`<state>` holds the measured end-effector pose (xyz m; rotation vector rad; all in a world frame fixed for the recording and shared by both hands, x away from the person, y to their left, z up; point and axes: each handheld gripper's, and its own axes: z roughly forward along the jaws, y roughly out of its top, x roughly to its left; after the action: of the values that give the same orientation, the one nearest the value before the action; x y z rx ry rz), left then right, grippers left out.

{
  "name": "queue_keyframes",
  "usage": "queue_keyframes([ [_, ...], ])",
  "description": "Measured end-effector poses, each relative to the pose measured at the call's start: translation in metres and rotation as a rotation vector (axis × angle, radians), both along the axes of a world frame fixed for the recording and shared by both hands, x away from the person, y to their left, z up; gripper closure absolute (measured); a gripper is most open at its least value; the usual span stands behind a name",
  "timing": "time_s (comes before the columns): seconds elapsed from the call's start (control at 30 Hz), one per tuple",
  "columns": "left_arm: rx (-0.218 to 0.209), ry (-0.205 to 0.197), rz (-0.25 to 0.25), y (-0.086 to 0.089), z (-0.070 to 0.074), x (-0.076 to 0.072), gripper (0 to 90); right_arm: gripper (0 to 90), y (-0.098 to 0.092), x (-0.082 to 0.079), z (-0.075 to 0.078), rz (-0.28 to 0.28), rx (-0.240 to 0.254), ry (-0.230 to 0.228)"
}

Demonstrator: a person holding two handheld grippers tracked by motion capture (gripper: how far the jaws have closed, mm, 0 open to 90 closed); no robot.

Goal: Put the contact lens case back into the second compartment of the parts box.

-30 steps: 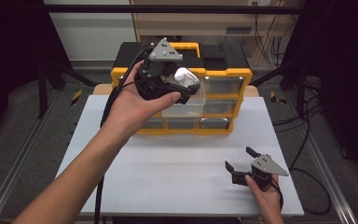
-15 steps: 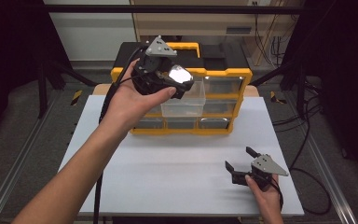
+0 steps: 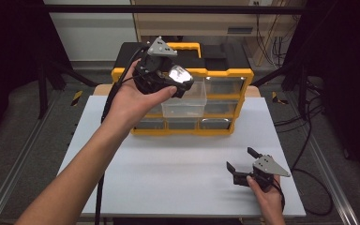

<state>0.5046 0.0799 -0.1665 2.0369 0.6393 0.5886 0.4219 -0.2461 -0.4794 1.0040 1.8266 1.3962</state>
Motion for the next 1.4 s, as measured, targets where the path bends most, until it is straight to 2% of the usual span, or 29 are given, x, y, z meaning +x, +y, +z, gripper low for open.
queue_keyframes([
  [0.43, 0.028, 0.010, 0.000, -0.004, -0.008, 0.003, 26.3, 3.7, 0.000, 0.000, 0.000, 0.000, -0.001, 0.000],
  [1.13, 0.008, 0.017, 0.012, 0.000, -0.010, 0.009, 26.3, 3.7, 0.000, 0.000, 0.000, 0.001, -0.004, 0.000],
  [1.4, 0.013, 0.026, 0.020, 0.001, -0.015, 0.012, 26.3, 3.7, 0.000, 0.000, 0.000, 0.001, -0.004, 0.000],
])
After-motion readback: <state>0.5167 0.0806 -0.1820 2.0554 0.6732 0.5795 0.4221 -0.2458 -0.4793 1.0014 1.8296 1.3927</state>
